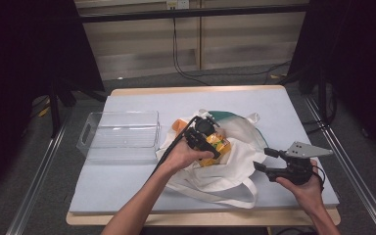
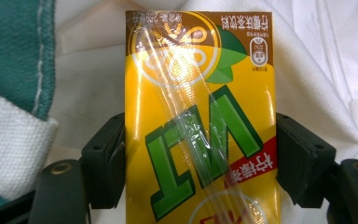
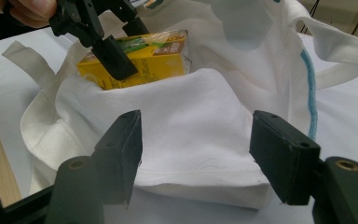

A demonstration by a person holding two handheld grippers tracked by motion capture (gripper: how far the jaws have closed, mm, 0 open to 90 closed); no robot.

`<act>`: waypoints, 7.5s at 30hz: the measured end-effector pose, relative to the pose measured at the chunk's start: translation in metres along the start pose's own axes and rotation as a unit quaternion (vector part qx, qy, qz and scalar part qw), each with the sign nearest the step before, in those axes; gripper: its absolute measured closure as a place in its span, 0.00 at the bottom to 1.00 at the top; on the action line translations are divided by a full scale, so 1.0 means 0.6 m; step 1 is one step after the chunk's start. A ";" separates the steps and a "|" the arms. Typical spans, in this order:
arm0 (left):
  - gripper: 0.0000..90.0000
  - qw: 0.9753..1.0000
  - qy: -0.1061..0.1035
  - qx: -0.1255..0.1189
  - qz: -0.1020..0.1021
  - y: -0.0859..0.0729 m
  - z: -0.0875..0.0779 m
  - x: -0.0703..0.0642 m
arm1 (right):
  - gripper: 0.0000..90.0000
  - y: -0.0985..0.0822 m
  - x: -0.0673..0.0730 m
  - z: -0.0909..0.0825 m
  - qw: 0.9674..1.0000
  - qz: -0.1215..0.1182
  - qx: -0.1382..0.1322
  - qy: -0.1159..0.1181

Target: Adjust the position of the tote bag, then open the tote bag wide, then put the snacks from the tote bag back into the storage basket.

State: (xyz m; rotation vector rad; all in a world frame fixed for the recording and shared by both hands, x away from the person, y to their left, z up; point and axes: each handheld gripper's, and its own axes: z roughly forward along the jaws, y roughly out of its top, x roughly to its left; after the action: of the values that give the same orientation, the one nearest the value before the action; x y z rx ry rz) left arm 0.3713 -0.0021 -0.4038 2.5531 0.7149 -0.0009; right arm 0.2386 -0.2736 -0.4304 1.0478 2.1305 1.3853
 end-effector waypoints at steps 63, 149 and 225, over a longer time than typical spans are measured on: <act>0.19 0.962 -0.019 -0.270 0.023 -0.159 0.016 0.006 | 0.38 -0.002 0.002 0.003 1.000 0.000 0.001 0.003; 0.30 0.986 -0.075 -0.146 0.014 -0.171 -0.177 0.058 | 0.22 0.000 0.010 0.006 1.000 -0.003 -0.002 0.004; 0.30 0.977 0.062 0.038 -0.199 -0.185 -0.236 0.298 | 0.24 0.000 0.015 0.018 1.000 -0.013 0.007 0.026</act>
State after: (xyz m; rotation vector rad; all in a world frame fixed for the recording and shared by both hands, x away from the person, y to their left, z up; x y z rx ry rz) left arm 0.4532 0.2324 -0.3519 2.4507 1.2876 -0.0012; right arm 0.2399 -0.2603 -0.4345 0.9975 2.1853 1.4019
